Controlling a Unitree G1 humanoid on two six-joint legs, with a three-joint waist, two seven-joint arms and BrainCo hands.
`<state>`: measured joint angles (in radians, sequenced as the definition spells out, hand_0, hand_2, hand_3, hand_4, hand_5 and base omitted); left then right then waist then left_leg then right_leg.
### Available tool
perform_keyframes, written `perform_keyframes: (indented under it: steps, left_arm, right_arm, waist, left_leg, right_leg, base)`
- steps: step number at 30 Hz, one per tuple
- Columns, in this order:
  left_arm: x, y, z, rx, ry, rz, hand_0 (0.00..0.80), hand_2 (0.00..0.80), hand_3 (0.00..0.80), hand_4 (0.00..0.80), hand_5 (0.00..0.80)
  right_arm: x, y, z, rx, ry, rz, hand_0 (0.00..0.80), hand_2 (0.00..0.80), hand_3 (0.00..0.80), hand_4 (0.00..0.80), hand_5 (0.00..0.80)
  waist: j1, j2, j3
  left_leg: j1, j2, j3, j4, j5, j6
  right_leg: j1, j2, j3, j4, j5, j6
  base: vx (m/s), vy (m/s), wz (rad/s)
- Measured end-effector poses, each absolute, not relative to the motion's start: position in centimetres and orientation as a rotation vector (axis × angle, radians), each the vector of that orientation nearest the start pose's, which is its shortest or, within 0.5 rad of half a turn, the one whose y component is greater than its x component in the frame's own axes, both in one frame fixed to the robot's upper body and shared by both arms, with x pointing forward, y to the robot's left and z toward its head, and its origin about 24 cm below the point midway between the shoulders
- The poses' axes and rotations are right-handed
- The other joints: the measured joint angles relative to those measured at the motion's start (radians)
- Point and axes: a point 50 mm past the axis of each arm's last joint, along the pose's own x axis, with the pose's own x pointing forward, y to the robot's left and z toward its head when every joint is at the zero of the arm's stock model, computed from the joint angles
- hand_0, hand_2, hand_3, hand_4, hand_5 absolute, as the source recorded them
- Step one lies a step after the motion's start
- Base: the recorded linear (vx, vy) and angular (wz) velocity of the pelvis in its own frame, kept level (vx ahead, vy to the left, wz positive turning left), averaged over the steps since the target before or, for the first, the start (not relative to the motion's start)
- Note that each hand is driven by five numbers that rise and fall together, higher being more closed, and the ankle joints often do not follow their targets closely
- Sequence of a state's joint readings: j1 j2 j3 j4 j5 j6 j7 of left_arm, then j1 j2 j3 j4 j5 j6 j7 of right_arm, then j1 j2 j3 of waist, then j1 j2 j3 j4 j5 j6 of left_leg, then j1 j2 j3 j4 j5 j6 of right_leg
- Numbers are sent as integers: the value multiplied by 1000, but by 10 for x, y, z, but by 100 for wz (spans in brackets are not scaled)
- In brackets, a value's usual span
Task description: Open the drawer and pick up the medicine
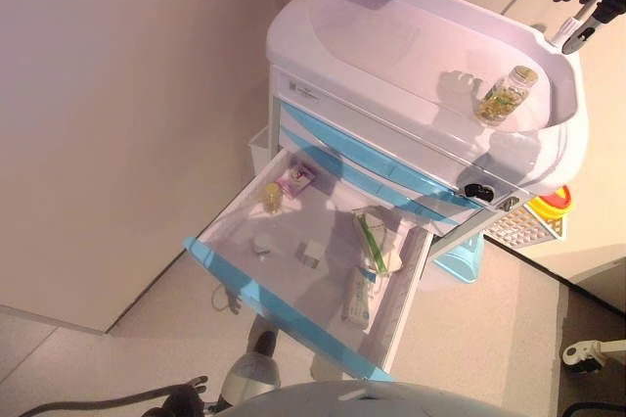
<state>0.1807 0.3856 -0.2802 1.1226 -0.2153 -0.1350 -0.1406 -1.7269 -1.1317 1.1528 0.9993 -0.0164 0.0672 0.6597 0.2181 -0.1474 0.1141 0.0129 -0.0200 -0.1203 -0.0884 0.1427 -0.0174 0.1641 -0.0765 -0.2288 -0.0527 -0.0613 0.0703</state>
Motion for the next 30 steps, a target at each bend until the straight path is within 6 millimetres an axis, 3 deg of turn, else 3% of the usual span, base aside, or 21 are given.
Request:
perform_keyframes:
  steps: [8,12,14,17,23,27,30]
  left_arm:
    - [42,264,-153,226,1221,-47,0,0,0,0,0]
    - [41,262,-154,255,1230,-74,0,0,0,0,0]
    - [40,262,-154,271,1238,-89,0,0,0,0,0]
    - [38,261,-155,303,1259,-123,0,0,0,0,0]
    - [39,259,-157,339,1274,-131,0,0,0,0,0]
    - [46,254,-157,354,1257,-156,0,0,0,0,0]
    - [52,252,-157,364,1243,-173,0,0,0,0,0]
  right_arm:
    - [324,-336,428,-1282,180,-399,0,0,0,0,0]
    - [311,-353,431,-1107,103,-516,0,0,0,0,0]
    - [310,-364,420,-1023,84,-535,0,0,0,0,0]
    - [313,-380,382,-870,62,-514,0,0,0,0,0]
    - [306,-404,239,-657,171,-427,0,0,0,0,0]
    - [291,-380,142,-489,190,-374,0,0,0,0,0]
    - [282,-361,97,-440,237,-345,0,0,0,0,0]
  waist:
    - [-22,9,-10]
    - [-46,19,-27]
    - [-62,22,-37]
    - [-89,32,-54]
    - [-163,73,-68]
    - [-216,117,-68]
    - [-251,151,-53]
  left_leg:
    - [5,3,41,0,-1,2]
    - [6,4,65,0,-5,7]
    - [9,4,82,0,-7,12]
    - [15,3,105,0,-12,19]
    - [9,6,149,-3,-22,20]
    - [11,9,194,-3,-27,27]
    - [14,13,218,-1,-31,27]
  right_leg:
    - [-4,-2,16,4,0,0]
    - [-23,-12,42,21,0,0]
    - [-30,-15,57,24,0,0]
    - [-41,-16,83,35,0,0]
    - [-81,-17,129,53,-2,4]
    - [-101,-16,167,52,3,5]
    - [-101,-14,196,29,22,8]
  base:
    - [-40,-15,-6]
    - [-39,-19,-18]
    - [-34,-15,-23]
    - [-35,-15,-25]
    - [-37,-5,-21]
    - [-27,-5,-33]
    - [-5,-6,-33]
